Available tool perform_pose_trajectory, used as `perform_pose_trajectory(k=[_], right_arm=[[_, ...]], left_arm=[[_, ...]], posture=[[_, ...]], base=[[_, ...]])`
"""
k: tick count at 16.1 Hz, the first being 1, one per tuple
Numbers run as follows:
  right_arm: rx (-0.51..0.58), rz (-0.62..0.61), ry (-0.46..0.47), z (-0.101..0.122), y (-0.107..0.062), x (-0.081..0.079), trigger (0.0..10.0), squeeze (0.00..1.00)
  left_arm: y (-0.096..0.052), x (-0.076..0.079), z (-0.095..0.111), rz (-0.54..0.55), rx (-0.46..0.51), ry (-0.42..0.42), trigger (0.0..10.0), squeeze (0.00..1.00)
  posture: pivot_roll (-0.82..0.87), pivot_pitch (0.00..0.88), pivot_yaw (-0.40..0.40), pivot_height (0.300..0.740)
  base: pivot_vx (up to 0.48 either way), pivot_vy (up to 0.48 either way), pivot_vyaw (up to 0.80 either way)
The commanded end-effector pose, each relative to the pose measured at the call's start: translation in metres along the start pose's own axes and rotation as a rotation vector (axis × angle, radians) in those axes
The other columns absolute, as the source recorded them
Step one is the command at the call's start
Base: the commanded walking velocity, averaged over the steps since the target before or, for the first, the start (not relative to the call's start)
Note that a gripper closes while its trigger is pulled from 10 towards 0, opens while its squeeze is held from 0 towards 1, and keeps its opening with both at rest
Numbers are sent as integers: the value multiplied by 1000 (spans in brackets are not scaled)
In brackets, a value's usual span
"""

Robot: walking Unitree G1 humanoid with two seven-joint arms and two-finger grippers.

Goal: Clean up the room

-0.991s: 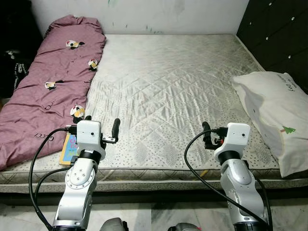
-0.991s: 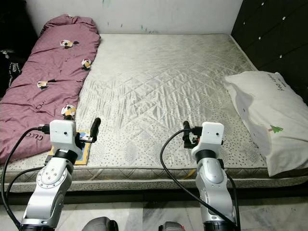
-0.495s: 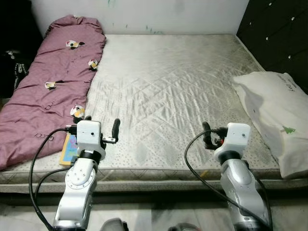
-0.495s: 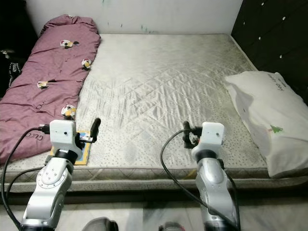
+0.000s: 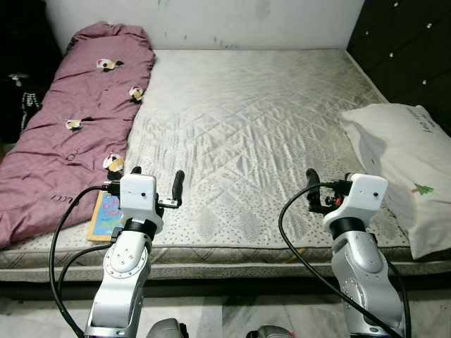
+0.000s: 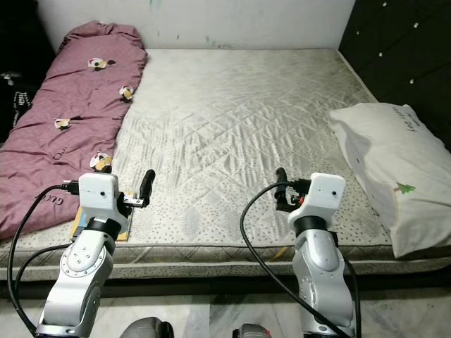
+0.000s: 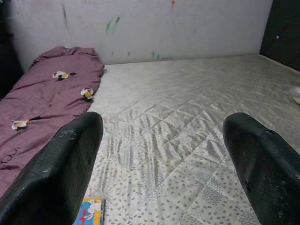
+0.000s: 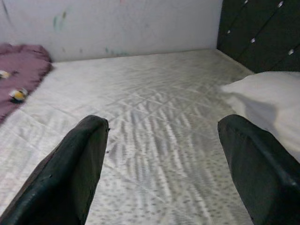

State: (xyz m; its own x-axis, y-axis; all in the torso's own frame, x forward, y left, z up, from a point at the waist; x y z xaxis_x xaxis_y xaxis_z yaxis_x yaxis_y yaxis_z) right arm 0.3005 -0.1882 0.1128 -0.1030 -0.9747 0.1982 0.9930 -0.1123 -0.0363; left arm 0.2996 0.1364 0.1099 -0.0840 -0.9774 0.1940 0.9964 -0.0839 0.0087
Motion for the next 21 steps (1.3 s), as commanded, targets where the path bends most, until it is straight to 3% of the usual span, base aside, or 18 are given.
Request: perform_pose_trajectory(k=[1, 2, 3, 6, 7, 11, 16, 21], right_arm=[[-7, -9, -37, -1, 2, 1, 10000, 0], [1, 10, -48, 0, 3, -3, 10000, 0], [-19, 3, 11, 0, 2, -5, 10000, 0], [-28, 53, 60, 0, 2, -12, 10000, 0], [-28, 41, 2, -2, 2, -11, 10000, 0], [-44, 42, -10, -6, 2, -10, 10000, 0], [-46, 56, -26, -8, 3, -14, 10000, 0], [-17, 51, -33, -2, 11, -16, 10000, 0]], left_arm=[[0, -2, 3, 10, 7, -3, 10000, 0], [2, 0, 3, 8, 8, -12, 10000, 0], [2, 1, 3, 7, 5, -28, 10000, 0], [3, 0, 5, 12, 20, -47, 10000, 0], [3, 1, 6, -1, 18, -57, 10000, 0], [4, 2, 9, -17, 51, 0, 10000, 0], [3, 10, 9, -79, 38, -49, 10000, 0], [4, 10, 9, -89, 41, -58, 10000, 0]], posture=[[12, 36, 6, 740], [12, 35, 5, 740], [12, 34, 4, 740], [12, 33, 5, 740], [11, 33, 4, 740], [7, 28, 4, 740], [9, 23, 7, 740], [13, 17, 12, 740]], base=[[0, 311, 0], [0, 480, 0], [0, 480, 0], [0, 480, 0], [0, 480, 0], [0, 480, 0], [0, 0, 0], [295, 0, 0]])
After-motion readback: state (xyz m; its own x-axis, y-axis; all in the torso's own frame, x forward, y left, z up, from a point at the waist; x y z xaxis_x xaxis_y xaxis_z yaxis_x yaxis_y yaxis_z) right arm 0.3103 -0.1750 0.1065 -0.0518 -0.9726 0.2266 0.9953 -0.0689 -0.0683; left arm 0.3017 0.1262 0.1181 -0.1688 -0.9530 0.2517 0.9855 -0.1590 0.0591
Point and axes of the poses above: a point about 5 cm out from each wrist's last joint towards the gripper, its own y axis pointing out of the wrist towards the gripper, its own z axis along the axis of the wrist's last joint, x = y × z, the point moved 5 cm from there along y, pointing out of the wrist towards the gripper, and after that the axes turned 14 degrees about -y, right-handed, at the moved point
